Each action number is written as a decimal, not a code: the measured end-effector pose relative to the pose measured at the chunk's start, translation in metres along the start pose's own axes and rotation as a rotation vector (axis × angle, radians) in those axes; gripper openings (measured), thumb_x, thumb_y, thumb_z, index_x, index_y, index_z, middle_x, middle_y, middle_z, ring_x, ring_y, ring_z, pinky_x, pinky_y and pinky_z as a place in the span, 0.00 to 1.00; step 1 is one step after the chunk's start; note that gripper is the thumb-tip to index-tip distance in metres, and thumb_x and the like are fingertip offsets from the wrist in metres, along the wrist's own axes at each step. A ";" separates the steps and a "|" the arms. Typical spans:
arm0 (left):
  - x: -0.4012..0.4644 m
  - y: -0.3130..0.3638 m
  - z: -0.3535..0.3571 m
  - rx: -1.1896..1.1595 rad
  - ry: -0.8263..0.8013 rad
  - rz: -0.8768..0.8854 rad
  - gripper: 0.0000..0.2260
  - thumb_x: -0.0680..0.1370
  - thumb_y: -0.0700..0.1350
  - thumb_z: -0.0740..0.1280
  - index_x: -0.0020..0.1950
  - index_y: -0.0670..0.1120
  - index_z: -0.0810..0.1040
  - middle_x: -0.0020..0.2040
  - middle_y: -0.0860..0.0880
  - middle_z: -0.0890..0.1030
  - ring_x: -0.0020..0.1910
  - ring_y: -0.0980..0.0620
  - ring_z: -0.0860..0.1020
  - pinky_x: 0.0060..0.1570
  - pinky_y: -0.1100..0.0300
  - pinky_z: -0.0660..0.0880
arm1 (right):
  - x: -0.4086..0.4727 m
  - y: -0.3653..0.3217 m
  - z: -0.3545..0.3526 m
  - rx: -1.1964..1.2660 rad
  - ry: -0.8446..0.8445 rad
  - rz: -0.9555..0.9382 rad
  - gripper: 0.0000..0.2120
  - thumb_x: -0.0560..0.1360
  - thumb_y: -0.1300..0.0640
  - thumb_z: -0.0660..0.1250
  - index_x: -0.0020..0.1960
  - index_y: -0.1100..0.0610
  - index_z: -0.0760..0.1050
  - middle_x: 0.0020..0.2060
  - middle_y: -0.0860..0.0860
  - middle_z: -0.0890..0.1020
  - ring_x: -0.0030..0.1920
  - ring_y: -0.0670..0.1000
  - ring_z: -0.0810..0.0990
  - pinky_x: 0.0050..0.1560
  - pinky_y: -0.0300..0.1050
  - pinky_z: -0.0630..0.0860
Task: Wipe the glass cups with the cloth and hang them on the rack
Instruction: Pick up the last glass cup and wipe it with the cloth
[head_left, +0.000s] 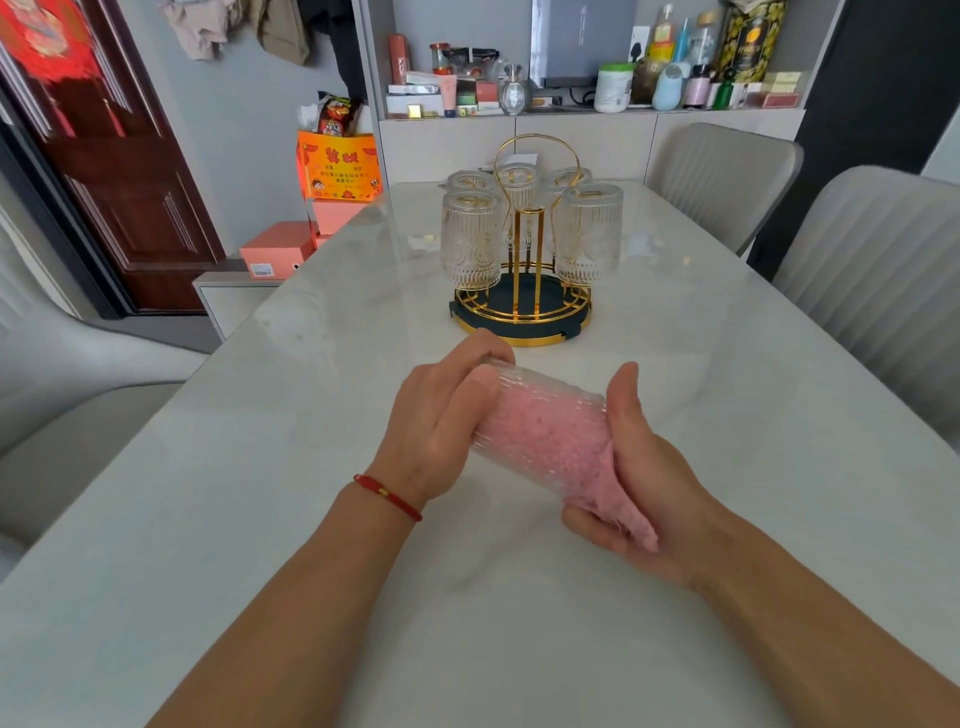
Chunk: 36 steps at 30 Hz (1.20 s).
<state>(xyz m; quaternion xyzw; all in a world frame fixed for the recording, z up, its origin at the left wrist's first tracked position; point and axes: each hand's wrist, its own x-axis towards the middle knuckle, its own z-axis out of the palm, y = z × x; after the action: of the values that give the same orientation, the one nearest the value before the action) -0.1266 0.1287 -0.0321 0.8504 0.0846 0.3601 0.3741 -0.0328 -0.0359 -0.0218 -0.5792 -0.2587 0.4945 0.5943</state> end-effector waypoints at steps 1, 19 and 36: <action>0.000 0.004 0.001 -0.078 -0.050 -0.144 0.16 0.77 0.58 0.51 0.49 0.54 0.76 0.38 0.51 0.77 0.36 0.55 0.75 0.34 0.51 0.70 | -0.001 0.001 -0.004 -0.247 0.032 -0.046 0.53 0.63 0.18 0.43 0.42 0.70 0.72 0.23 0.58 0.65 0.19 0.52 0.60 0.21 0.37 0.62; 0.005 0.002 0.002 -0.162 0.080 -0.030 0.23 0.80 0.57 0.49 0.50 0.47 0.80 0.41 0.38 0.78 0.40 0.37 0.78 0.38 0.39 0.74 | -0.005 0.001 0.011 0.419 -0.098 0.037 0.40 0.72 0.26 0.50 0.43 0.59 0.84 0.23 0.52 0.73 0.15 0.45 0.56 0.16 0.33 0.54; 0.004 0.024 0.014 -0.439 0.157 -0.531 0.20 0.86 0.45 0.51 0.45 0.45 0.81 0.26 0.54 0.75 0.20 0.59 0.70 0.19 0.70 0.62 | -0.010 0.008 0.013 -0.518 0.171 -0.272 0.50 0.67 0.24 0.37 0.34 0.65 0.80 0.17 0.51 0.72 0.20 0.44 0.74 0.27 0.28 0.70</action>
<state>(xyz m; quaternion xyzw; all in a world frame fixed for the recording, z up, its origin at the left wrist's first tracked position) -0.1172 0.1054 -0.0195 0.6678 0.2520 0.3239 0.6209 -0.0504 -0.0402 -0.0245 -0.7111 -0.4002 0.2774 0.5071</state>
